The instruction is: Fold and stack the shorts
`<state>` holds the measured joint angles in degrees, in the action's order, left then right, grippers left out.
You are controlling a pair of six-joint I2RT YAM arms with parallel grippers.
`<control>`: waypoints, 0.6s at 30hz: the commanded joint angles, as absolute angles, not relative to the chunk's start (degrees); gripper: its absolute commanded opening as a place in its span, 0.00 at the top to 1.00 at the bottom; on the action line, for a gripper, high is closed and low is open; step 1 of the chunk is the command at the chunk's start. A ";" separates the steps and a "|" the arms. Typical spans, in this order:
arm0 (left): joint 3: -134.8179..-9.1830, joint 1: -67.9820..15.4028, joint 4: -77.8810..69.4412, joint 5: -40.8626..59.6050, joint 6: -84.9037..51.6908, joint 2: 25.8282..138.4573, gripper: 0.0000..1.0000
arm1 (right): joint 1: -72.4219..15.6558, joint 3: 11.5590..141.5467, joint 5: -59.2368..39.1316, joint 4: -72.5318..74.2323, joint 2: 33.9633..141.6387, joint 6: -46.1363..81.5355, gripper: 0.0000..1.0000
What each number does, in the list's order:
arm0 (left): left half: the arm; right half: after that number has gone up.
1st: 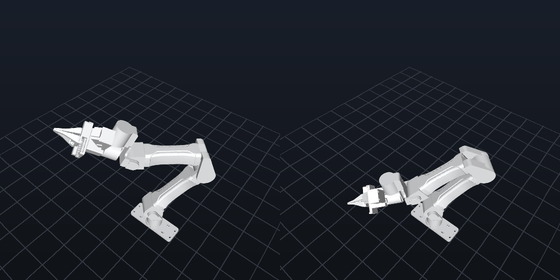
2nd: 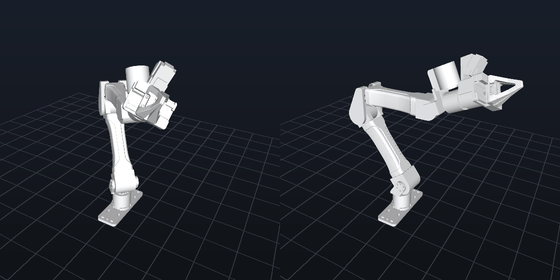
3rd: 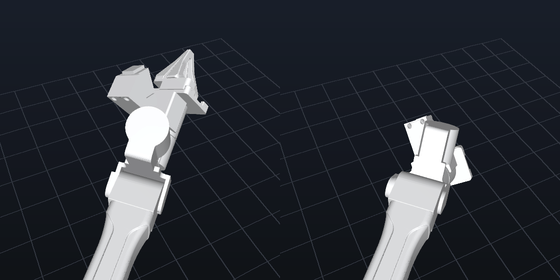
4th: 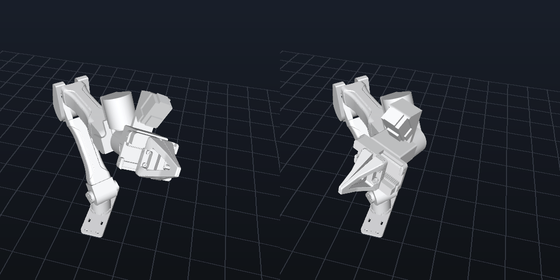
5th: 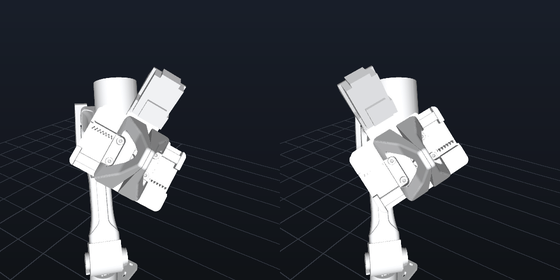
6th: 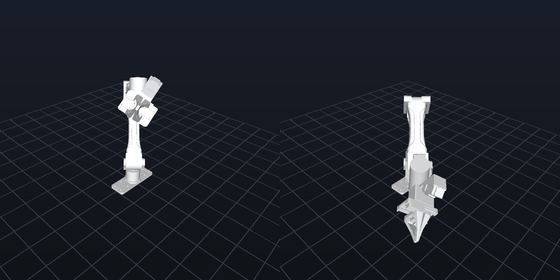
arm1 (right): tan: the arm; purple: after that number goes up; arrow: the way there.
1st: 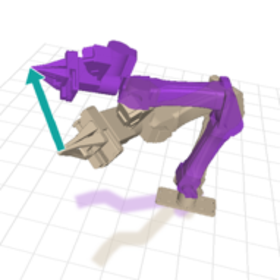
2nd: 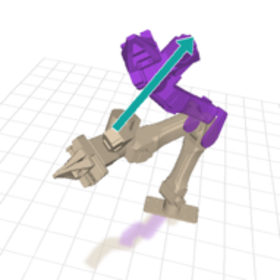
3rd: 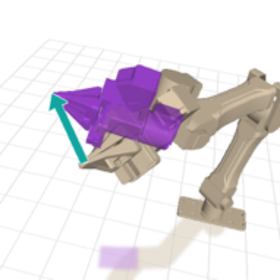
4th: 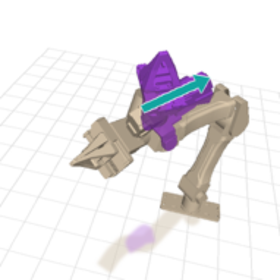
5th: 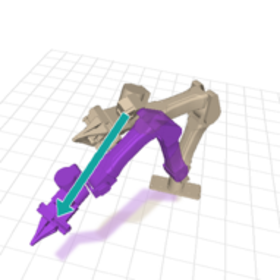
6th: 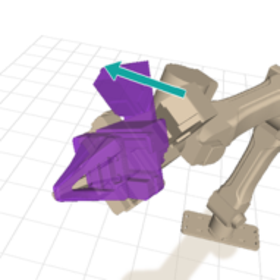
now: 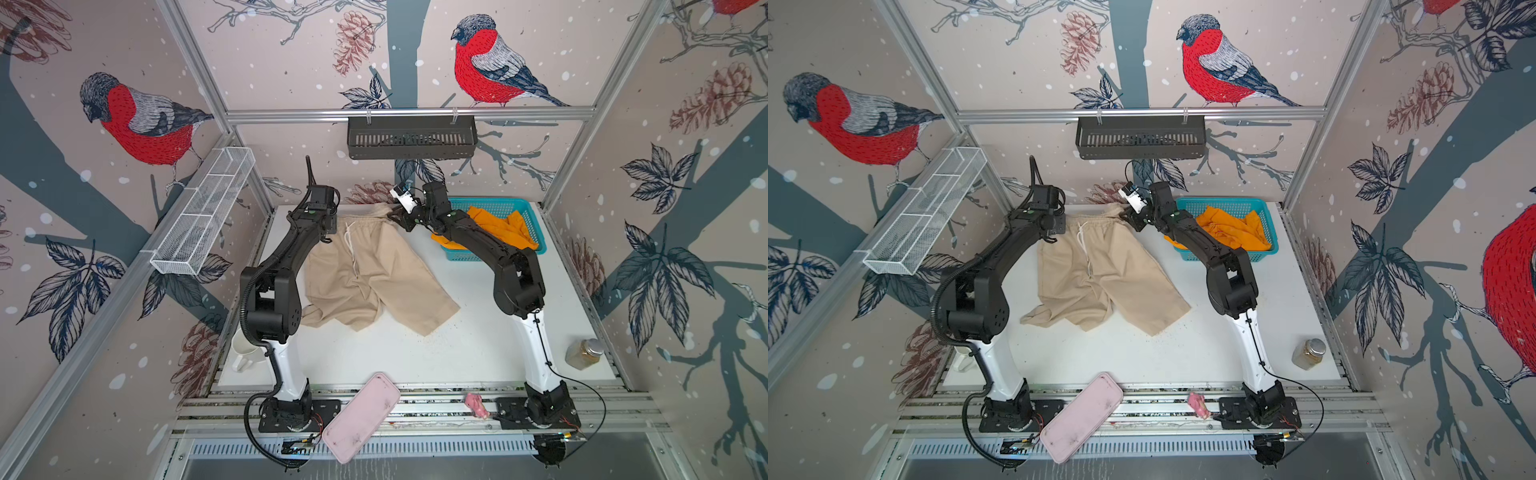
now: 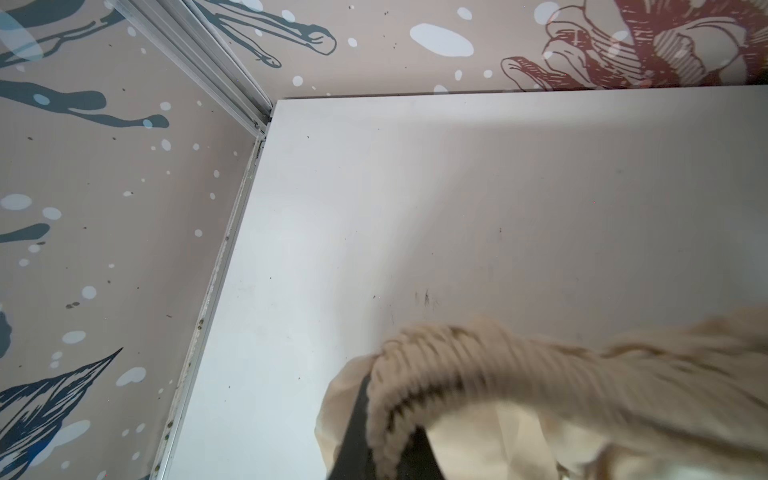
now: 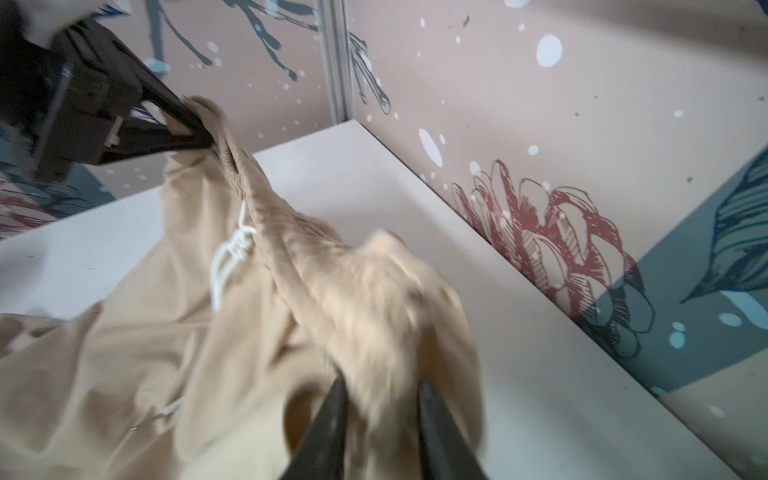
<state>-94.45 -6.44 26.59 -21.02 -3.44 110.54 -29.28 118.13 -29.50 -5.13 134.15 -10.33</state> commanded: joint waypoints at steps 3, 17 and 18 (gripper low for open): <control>-94.93 -5.91 19.07 -19.03 -1.30 112.30 0.43 | -30.32 117.08 -23.92 -4.57 131.21 -13.23 0.25; -92.24 -5.98 25.85 2.40 -7.22 102.78 0.03 | -20.40 80.23 -4.75 -20.60 98.18 -18.81 0.15; -89.87 -6.05 25.23 4.98 -8.51 101.62 0.03 | -19.69 77.14 -4.26 -19.67 96.41 -18.76 0.15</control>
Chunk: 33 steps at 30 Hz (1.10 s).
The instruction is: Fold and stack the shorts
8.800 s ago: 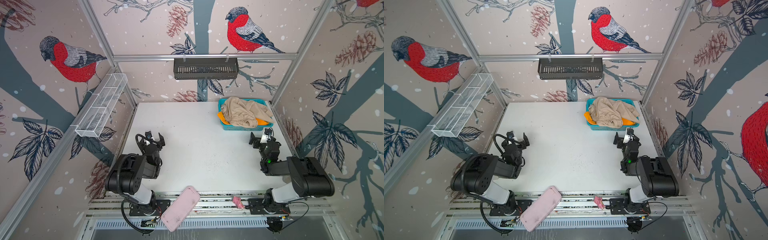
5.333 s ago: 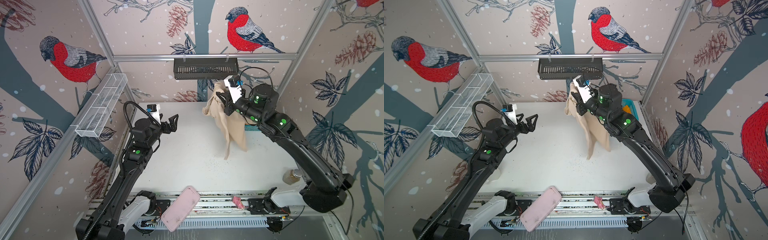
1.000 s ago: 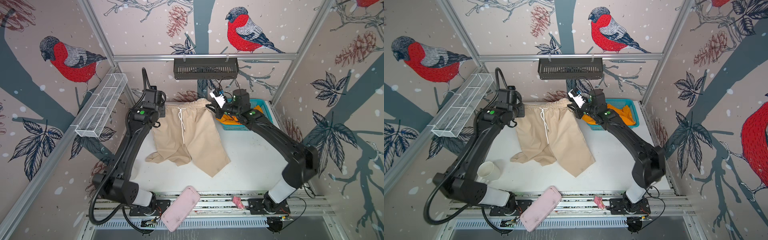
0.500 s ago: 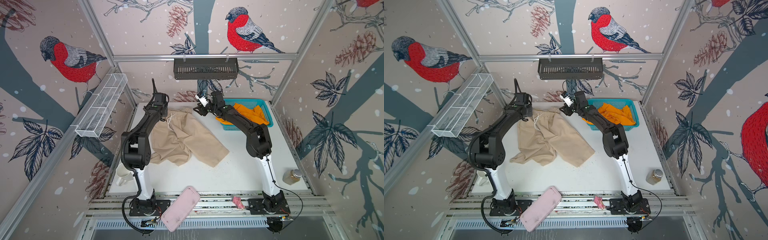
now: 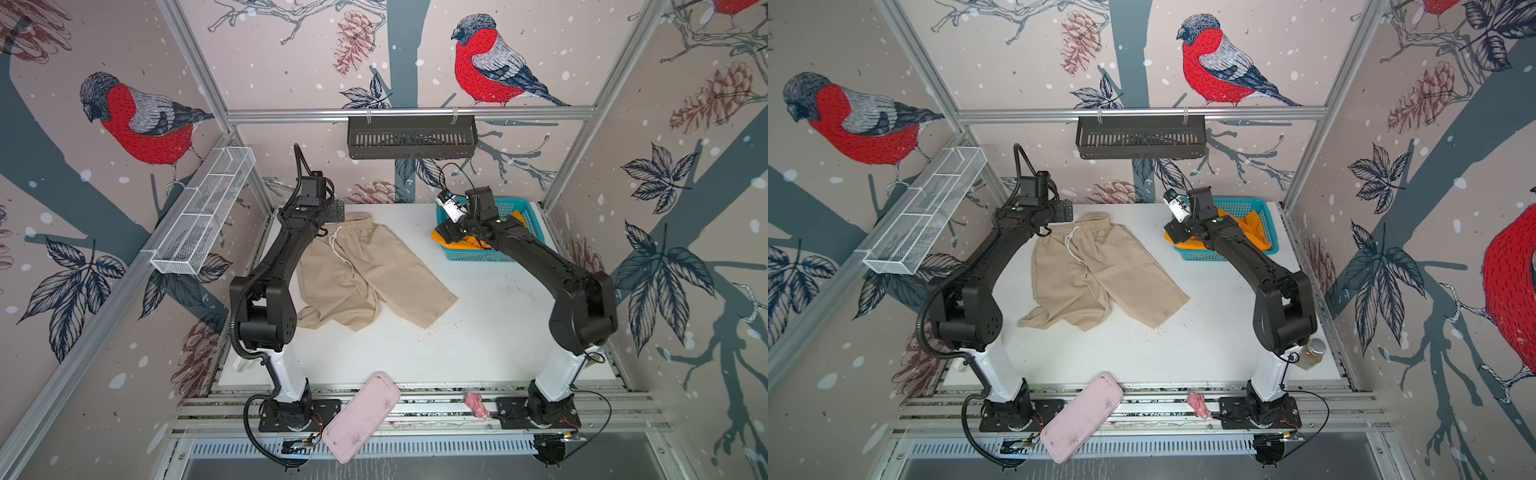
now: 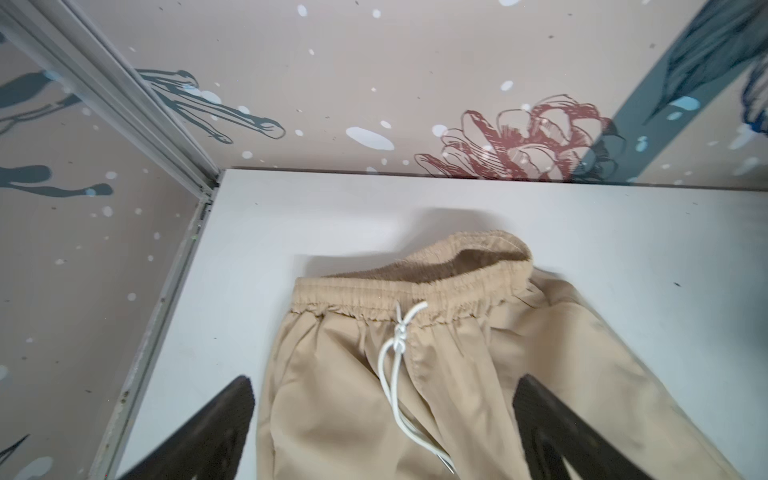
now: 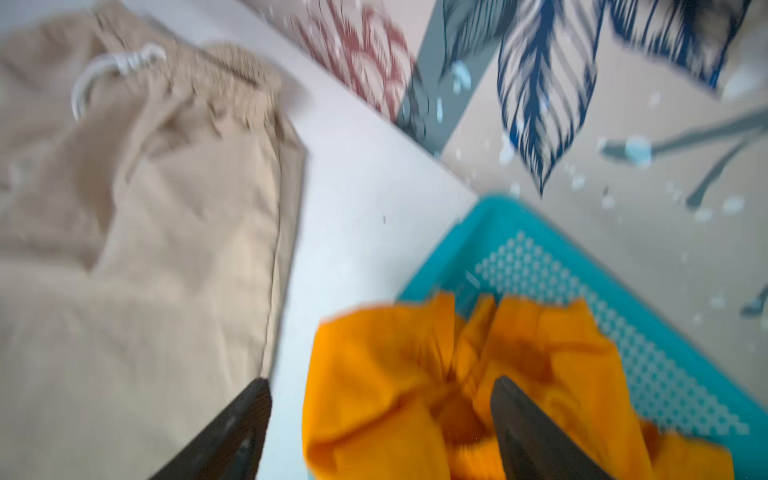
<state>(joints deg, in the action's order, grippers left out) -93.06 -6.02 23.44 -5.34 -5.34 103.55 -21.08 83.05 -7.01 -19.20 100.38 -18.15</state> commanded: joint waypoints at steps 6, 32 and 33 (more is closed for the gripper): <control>-79.14 -8.29 21.61 13.30 -12.73 95.74 0.03 | -15.50 73.14 -1.84 -19.12 94.97 -19.74 0.14; -69.35 -10.52 22.72 13.18 -14.37 86.51 0.03 | -14.58 73.92 -5.67 -25.14 92.88 -20.24 0.14; -69.40 -10.68 22.83 13.02 -14.31 86.59 0.03 | -14.83 74.02 -5.27 -26.07 93.22 -20.70 0.14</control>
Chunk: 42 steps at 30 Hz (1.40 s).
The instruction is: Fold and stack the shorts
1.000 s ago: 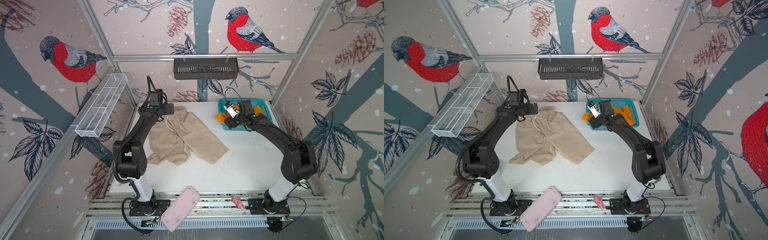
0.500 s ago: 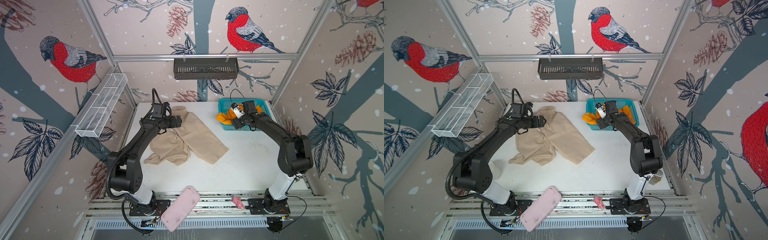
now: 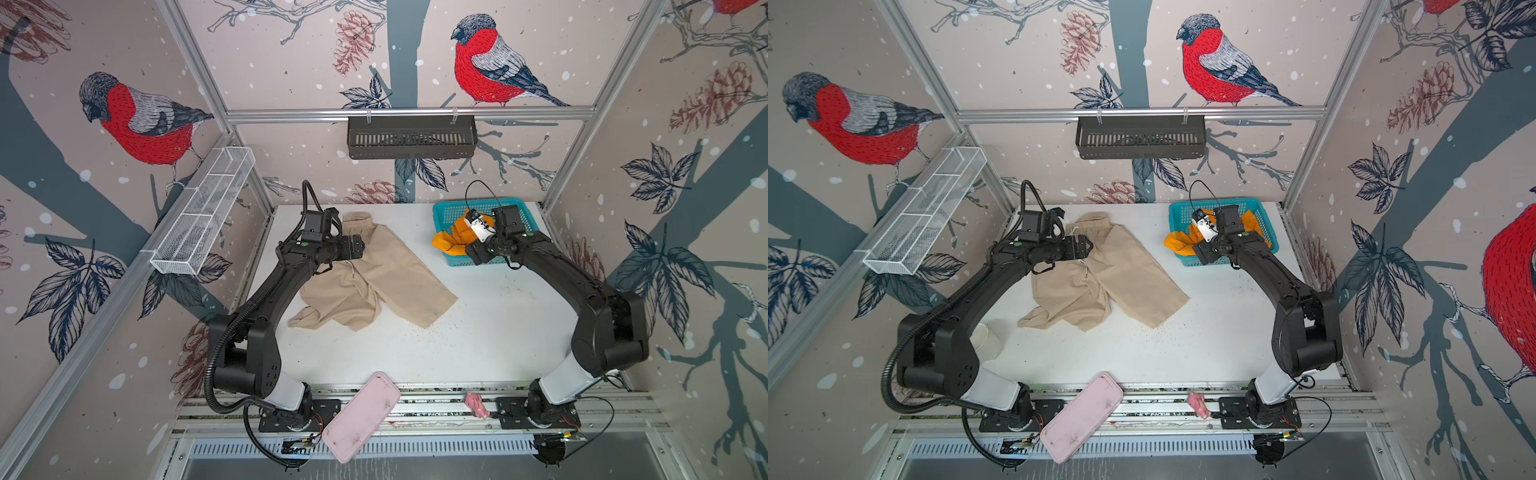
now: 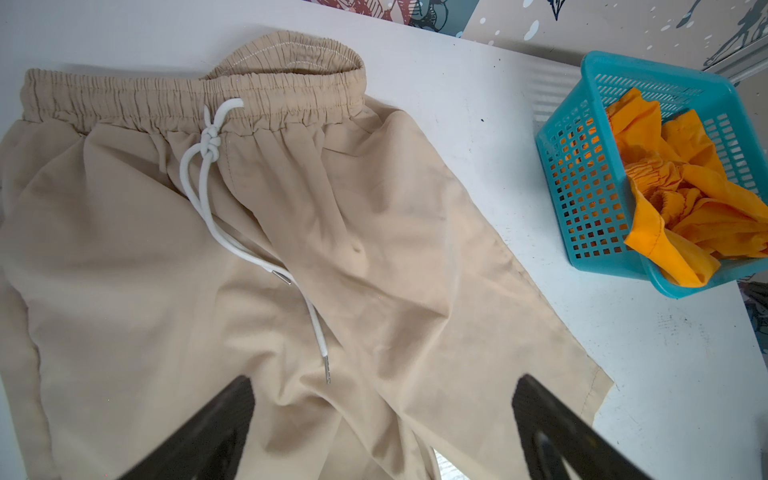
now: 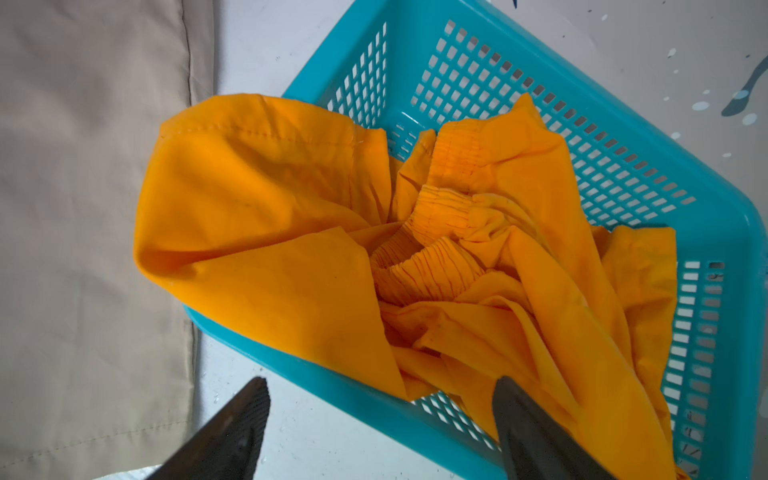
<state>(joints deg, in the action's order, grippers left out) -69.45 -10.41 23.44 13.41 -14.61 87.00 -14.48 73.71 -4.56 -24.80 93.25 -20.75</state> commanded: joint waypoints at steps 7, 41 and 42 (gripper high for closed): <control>-69.96 -11.42 23.33 13.77 -14.17 87.33 0.03 | -16.74 71.18 -0.70 -27.81 95.52 -22.53 0.16; -66.40 -12.04 21.63 13.71 -14.30 79.19 0.03 | -18.77 76.55 -0.19 -26.34 104.70 -15.91 0.67; -66.23 -12.04 21.54 13.66 -14.28 79.19 0.03 | -18.73 77.19 0.54 -25.76 105.13 -15.04 0.71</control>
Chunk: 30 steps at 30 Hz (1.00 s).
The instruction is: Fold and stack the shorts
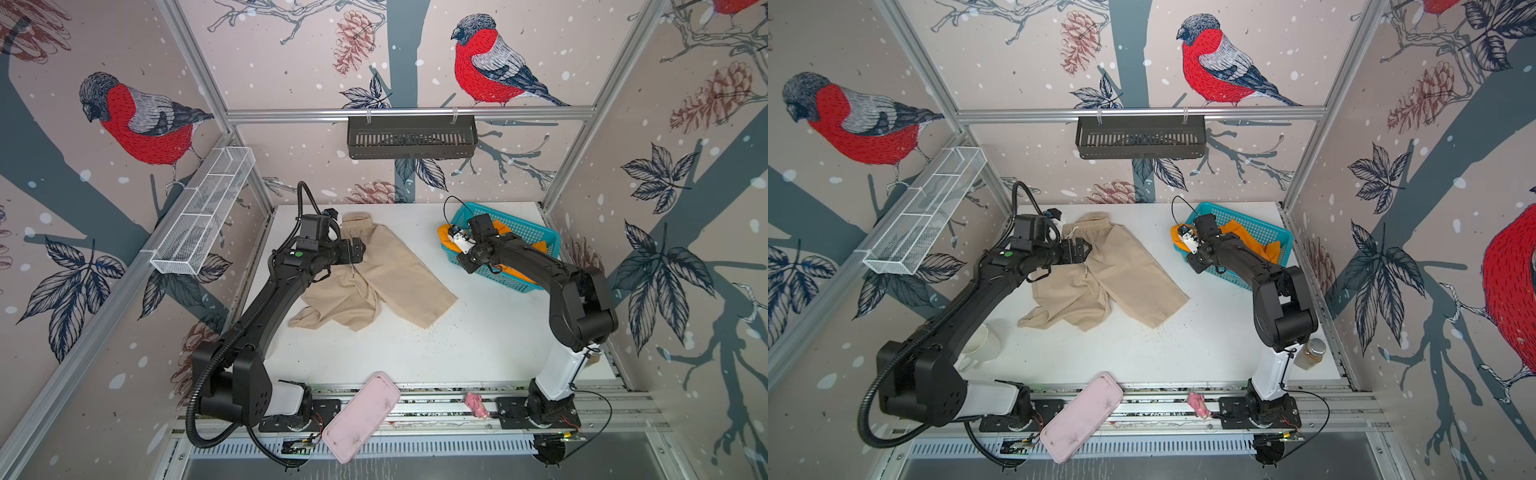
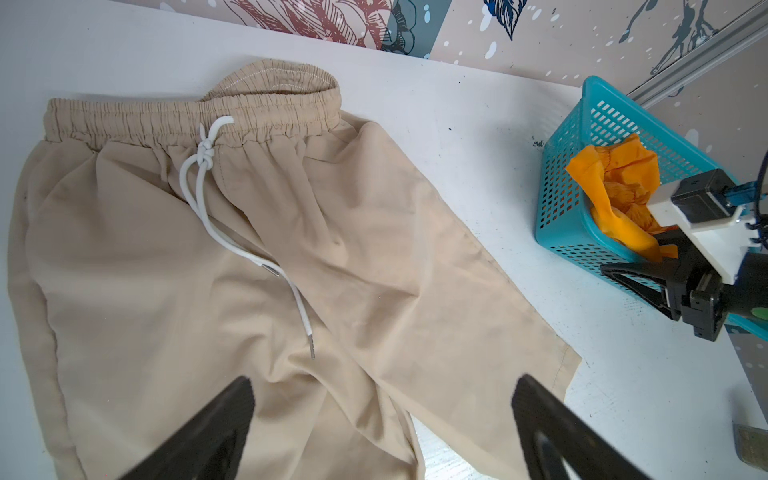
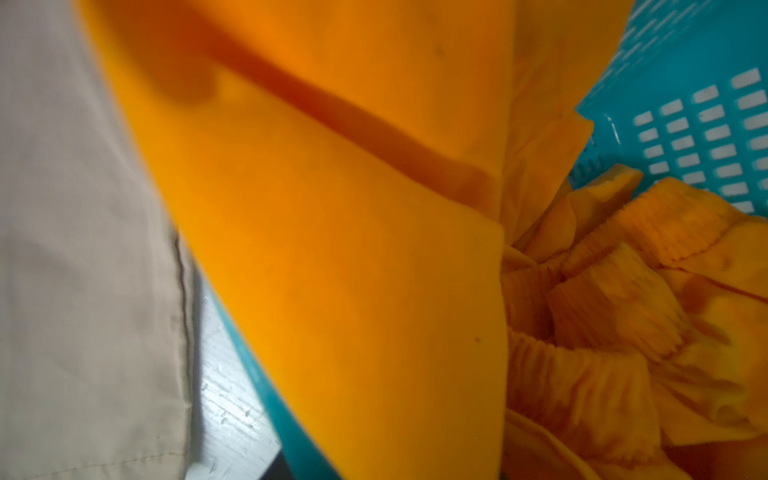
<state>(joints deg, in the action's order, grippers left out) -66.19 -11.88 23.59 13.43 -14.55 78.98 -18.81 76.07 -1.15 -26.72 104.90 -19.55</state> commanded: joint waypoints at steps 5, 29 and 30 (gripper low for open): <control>-62.59 -13.29 18.38 14.22 -17.75 77.81 0.03 | -17.38 81.77 4.49 -24.23 109.36 -12.26 0.80; -41.56 -30.75 20.17 6.37 -26.69 75.06 0.03 | -9.32 109.69 6.58 -18.75 126.10 -5.56 0.43; -41.10 -30.93 20.68 6.08 -27.37 74.93 0.03 | -9.19 108.39 6.07 -17.25 123.99 -4.30 0.38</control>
<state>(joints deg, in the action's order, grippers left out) -41.71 -30.35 15.99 10.28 -25.08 74.81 -9.39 109.47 7.44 -22.13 127.57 -8.03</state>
